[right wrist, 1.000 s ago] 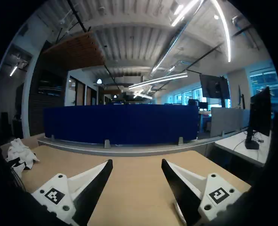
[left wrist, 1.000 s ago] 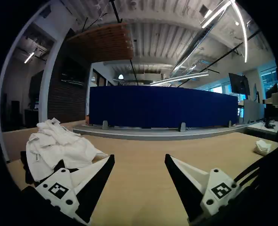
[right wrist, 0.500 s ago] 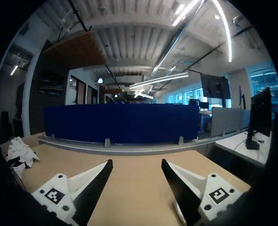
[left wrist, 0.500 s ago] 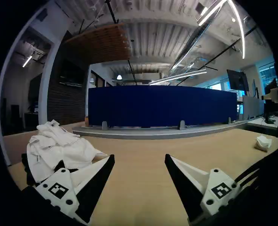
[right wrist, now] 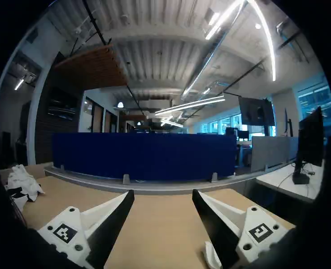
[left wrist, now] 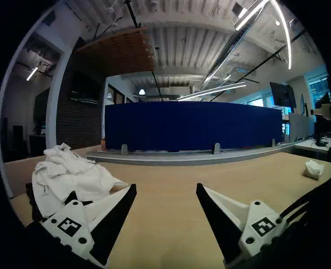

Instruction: Fold towel

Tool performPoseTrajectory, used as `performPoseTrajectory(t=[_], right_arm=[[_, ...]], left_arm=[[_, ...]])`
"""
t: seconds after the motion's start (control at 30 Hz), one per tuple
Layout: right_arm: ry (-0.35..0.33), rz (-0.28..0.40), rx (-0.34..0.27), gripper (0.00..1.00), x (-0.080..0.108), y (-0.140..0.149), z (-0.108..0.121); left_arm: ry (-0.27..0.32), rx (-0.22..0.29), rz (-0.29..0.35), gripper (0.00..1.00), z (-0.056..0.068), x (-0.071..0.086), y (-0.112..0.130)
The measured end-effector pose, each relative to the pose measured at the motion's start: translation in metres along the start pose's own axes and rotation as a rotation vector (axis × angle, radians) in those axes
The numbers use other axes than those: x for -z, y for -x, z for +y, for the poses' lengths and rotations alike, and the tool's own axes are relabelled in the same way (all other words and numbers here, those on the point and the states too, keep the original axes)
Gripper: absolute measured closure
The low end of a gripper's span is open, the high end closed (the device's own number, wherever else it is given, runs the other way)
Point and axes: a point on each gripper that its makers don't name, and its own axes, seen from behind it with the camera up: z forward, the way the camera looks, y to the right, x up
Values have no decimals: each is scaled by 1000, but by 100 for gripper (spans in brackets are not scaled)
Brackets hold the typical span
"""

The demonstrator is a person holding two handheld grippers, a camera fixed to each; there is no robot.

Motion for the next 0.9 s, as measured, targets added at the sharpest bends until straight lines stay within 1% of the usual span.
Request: performPoseTrajectory(t=[0.1, 0.27, 0.5, 0.7, 0.9], right_arm=[[0, 5, 2, 0, -3, 9, 1], [-4, 0, -6, 0, -7, 31, 6], [2, -19, -34, 0, -7, 74, 21], [0, -37, -55, 0, -7, 105, 26], [-3, -48, -78, 0, -6, 121, 29]], left_arm=[[0, 0, 0, 1, 0, 0, 0], [0, 0, 0, 1, 0, 0, 0], [0, 0, 0, 1, -1, 0, 1], [0, 0, 0, 1, 0, 0, 1], [0, 0, 0, 1, 0, 0, 0]])
